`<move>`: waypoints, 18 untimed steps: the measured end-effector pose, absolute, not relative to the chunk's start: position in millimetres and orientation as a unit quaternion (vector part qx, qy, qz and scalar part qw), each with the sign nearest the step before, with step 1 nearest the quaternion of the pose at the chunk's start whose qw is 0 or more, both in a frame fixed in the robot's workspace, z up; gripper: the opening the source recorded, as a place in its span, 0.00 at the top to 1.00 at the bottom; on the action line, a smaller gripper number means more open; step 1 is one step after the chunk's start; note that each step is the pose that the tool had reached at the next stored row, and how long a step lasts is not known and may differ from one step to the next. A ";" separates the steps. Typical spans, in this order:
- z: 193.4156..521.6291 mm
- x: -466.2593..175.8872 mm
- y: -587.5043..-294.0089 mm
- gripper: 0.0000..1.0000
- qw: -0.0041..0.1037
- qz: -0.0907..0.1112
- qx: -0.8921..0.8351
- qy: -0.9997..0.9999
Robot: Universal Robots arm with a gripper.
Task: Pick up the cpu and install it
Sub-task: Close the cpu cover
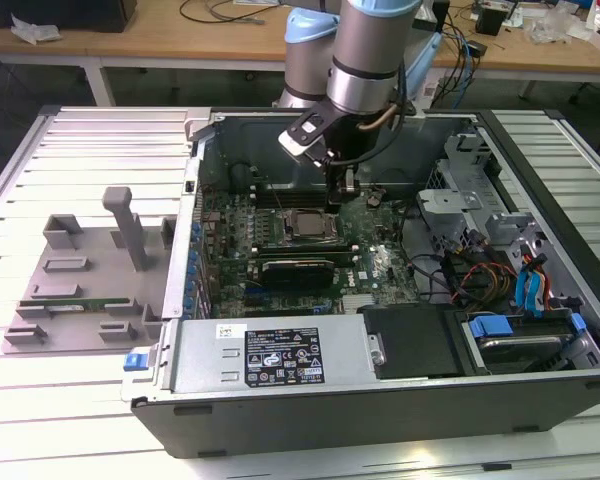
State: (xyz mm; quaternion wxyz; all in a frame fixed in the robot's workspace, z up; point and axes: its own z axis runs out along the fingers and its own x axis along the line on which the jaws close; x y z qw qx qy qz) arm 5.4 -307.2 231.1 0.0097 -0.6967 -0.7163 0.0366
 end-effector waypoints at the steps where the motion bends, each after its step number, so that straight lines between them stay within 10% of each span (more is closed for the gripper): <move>1: 230.2 3.2 -307.2 0.89 0.010 0.037 -0.697 -0.716; 18: 222.0 -26.4 -307.2 0.89 0.010 0.037 -0.697 -0.716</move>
